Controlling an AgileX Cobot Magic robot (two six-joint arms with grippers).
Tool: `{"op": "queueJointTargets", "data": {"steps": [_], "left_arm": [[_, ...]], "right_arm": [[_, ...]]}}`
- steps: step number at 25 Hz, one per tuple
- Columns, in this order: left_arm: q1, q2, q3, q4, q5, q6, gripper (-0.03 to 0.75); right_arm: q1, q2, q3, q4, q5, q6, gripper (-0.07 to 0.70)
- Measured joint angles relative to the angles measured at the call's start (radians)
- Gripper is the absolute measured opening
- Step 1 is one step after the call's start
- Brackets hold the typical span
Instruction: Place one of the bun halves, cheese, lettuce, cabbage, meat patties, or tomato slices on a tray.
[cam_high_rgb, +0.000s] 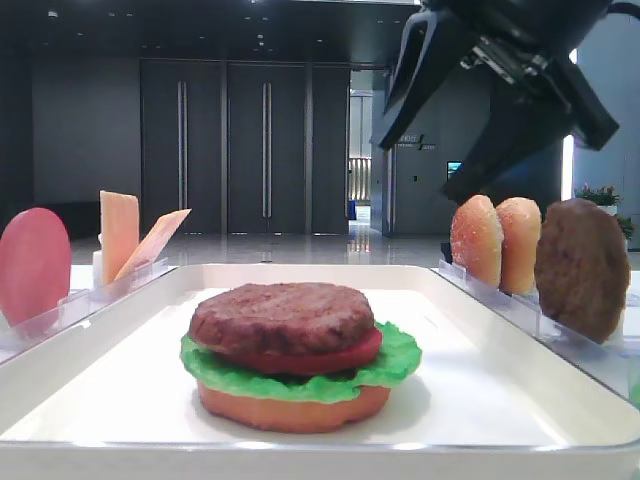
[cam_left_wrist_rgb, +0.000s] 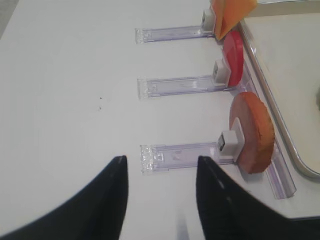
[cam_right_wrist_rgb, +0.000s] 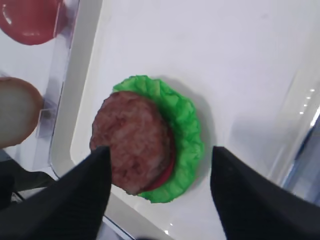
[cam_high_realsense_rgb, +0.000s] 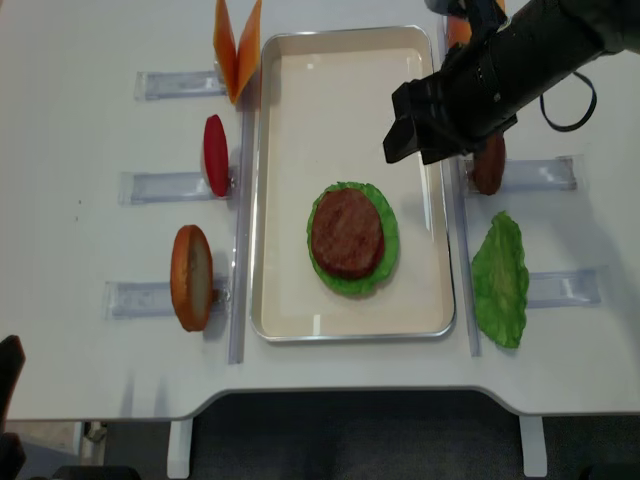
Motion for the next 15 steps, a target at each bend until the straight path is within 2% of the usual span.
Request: {"op": "queueJointTargets", "data": {"steps": [7, 11, 15], "left_arm": [[0.0, 0.0, 0.0, 0.0, 0.0, 0.0, 0.345], [0.0, 0.0, 0.0, 0.0, 0.0, 0.0, 0.345], [0.0, 0.0, 0.0, 0.0, 0.0, 0.0, 0.345]], "right_arm": [[0.0, -0.05, -0.087, -0.273, 0.048, 0.246, 0.417], [0.0, -0.072, -0.144, -0.441, 0.116, 0.346, 0.417], [-0.015, -0.075, -0.2, -0.521, 0.199, 0.382, 0.417]]}}
